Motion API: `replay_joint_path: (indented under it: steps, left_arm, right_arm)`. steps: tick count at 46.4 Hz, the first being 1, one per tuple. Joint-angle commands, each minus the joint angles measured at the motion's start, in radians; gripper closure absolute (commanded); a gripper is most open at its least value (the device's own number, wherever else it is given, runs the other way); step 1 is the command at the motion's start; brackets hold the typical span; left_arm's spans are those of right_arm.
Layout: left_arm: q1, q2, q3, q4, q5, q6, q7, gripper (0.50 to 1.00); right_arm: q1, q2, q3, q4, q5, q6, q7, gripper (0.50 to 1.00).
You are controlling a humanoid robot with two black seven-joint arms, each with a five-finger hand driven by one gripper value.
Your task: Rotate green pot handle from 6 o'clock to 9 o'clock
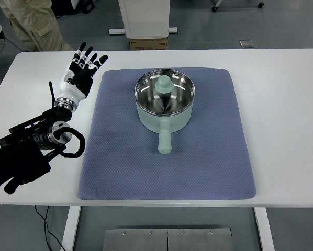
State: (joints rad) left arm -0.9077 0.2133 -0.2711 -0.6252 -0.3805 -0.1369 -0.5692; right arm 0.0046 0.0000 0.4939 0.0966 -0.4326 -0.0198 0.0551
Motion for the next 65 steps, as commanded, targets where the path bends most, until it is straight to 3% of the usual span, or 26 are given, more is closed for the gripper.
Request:
replay_joint_path:
  steps: [1, 65]
  left_arm:
    - [-0.002, -0.002, 0.0, -0.001, -0.001, 0.002, 0.0, 0.5]
    - [0.001, 0.005, -0.002, 0.001, -0.001, 0.002, 0.0, 0.5]
  right_arm:
    - [0.0, 0.0, 0.0, 0.0, 0.0, 0.0, 0.0, 0.5]
    - [0.0, 0.0, 0.0, 0.0, 0.0, 0.0, 0.0, 0.5]
